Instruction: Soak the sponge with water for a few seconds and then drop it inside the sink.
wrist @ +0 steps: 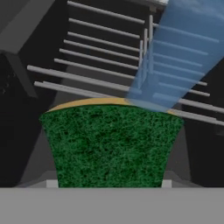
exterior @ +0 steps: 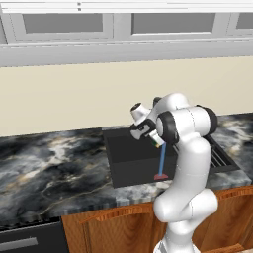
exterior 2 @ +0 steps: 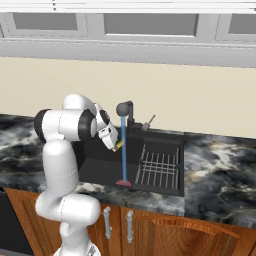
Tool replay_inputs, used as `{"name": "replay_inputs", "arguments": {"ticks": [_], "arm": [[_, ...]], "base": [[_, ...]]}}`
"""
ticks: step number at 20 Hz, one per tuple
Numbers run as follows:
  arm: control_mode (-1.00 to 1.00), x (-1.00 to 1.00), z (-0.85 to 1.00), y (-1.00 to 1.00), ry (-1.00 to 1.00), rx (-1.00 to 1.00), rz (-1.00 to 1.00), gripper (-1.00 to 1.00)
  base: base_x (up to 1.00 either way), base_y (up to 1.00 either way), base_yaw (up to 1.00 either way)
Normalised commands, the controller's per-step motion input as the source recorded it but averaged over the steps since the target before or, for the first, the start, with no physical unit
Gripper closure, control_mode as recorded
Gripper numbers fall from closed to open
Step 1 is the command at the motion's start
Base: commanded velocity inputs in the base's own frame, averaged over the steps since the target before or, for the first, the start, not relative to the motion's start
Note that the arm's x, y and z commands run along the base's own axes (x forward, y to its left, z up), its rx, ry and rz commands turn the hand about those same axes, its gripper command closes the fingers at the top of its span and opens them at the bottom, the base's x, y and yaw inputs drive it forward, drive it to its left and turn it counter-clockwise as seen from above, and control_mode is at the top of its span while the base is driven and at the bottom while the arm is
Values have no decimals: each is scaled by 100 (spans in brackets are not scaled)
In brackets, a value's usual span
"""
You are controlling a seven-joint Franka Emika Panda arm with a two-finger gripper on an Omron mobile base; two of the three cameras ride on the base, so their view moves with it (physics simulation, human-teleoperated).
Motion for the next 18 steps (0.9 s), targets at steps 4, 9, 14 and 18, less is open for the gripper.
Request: {"name": "replay_inputs", "arguments": {"ticks": [4,9,14,18], "arm": [[-100,0,-3,0,-7,0,5,100],[-100,-11,0,-4,-6,0,1,100],[-100,-28,0,-11,-7,0,0,100],[-100,-1,0,-21,-3,0,0,100]], "base": [[0,0,0],[0,0,0],[0,0,0],[0,0,0]]}}
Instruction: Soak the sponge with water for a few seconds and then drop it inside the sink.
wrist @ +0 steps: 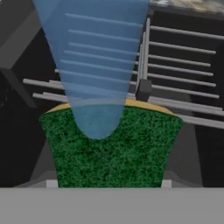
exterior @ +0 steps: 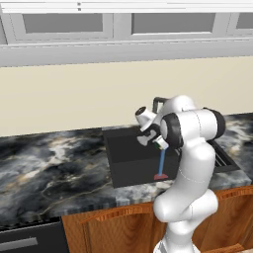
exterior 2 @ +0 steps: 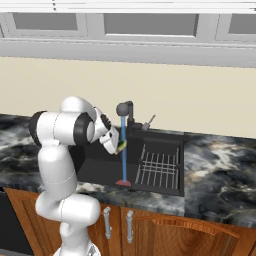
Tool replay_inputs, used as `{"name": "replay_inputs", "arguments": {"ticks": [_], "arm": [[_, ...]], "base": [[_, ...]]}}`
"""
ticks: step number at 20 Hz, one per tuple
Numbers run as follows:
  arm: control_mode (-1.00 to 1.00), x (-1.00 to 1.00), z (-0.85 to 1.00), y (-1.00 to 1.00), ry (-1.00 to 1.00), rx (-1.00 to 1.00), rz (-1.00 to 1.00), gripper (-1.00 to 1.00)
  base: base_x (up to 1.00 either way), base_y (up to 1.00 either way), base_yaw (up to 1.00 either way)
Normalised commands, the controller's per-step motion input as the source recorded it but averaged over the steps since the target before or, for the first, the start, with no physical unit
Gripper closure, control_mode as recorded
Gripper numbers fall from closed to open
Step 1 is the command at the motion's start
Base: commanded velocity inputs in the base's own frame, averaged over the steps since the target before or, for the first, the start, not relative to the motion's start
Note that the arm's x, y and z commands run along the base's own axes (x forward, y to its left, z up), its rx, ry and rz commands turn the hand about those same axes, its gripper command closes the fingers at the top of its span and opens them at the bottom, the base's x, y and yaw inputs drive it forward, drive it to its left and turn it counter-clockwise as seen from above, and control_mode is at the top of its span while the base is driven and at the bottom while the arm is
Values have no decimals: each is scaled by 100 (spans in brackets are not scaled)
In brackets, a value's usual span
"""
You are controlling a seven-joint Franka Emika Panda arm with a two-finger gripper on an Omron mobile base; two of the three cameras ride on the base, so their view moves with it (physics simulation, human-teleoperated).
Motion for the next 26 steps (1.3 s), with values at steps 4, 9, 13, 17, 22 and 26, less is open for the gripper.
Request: {"name": "replay_inputs", "arguments": {"ticks": [4,9,13,17,22,26], "arm": [[-100,0,0,-31,0,1,0,100],[-100,15,0,-3,0,0,2,100],[-100,17,0,4,0,0,3,100],[-100,21,0,11,0,0,2,100],[-100,7,1,20,0,0,4,100],[-100,-10,13,44,0,0,15,100]], "base": [[0,0,0],[0,0,0],[0,0,0],[0,0,0],[0,0,0],[0,0,0]]}}
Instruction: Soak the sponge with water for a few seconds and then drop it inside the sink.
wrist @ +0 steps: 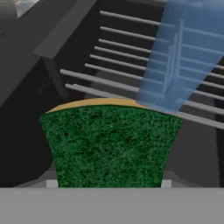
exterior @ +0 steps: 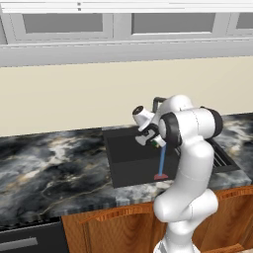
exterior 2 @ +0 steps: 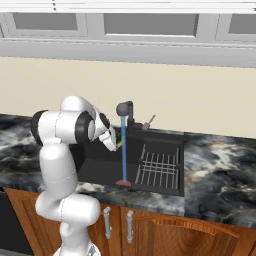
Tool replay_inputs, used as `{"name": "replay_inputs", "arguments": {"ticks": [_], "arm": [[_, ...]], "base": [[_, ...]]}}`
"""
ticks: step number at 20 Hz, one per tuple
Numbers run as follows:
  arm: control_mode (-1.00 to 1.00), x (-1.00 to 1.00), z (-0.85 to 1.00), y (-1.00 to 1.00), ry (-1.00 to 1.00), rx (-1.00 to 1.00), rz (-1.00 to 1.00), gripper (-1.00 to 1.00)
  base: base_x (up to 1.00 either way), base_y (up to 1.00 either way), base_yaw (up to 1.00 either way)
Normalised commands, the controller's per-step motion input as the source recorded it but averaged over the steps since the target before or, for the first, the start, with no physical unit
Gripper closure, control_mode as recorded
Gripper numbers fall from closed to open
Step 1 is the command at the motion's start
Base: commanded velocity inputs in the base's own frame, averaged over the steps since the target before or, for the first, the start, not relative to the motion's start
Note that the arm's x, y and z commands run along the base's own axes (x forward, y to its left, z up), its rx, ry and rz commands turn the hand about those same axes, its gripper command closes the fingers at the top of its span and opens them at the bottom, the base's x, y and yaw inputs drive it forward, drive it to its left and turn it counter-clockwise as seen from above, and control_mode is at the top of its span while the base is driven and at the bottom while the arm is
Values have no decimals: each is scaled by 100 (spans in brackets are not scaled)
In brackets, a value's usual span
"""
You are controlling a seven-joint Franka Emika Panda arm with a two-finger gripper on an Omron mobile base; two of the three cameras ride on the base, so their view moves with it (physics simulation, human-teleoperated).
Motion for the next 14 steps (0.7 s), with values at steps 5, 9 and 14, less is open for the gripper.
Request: {"name": "replay_inputs", "arguments": {"ticks": [5,9,14], "arm": [[-100,-12,13,41,0,0,26,100],[-100,0,1,8,3,2,42,100],[-100,-10,0,0,11,4,49,100]], "base": [[0,0,0],[0,0,0],[0,0,0]]}}
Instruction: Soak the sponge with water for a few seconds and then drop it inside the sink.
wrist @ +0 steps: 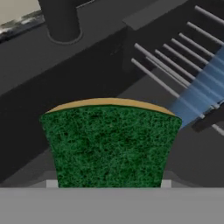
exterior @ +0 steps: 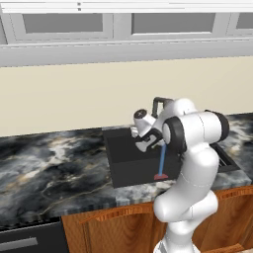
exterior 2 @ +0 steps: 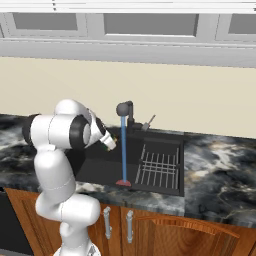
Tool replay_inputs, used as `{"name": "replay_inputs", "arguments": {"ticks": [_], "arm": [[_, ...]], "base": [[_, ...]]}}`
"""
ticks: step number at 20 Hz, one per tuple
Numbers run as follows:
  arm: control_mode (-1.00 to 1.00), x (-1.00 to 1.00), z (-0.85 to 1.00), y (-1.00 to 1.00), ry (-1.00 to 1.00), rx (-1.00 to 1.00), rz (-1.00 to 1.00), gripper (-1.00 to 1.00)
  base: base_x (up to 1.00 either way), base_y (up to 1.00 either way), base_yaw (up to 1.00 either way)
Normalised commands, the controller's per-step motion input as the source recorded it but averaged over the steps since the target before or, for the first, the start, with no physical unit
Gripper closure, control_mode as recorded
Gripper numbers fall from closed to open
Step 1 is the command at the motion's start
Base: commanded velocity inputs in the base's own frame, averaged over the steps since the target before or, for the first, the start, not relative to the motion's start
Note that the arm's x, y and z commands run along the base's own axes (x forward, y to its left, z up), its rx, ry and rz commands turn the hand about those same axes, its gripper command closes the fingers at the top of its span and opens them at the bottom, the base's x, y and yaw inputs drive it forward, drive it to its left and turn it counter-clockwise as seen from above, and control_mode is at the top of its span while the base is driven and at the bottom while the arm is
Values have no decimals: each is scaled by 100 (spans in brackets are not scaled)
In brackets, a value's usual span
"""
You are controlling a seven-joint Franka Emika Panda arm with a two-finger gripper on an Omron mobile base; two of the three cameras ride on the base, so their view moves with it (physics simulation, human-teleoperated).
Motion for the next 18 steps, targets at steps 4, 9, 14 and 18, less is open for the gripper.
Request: {"name": "replay_inputs", "arguments": {"ticks": [4,9,14,18], "arm": [[-100,-29,0,8,12,3,47,100],[-100,-20,10,32,11,0,37,100],[-100,-12,10,40,12,0,31,100],[-100,12,1,10,20,0,13,100]], "base": [[0,0,0],[0,0,0],[0,0,0],[0,0,0]]}}
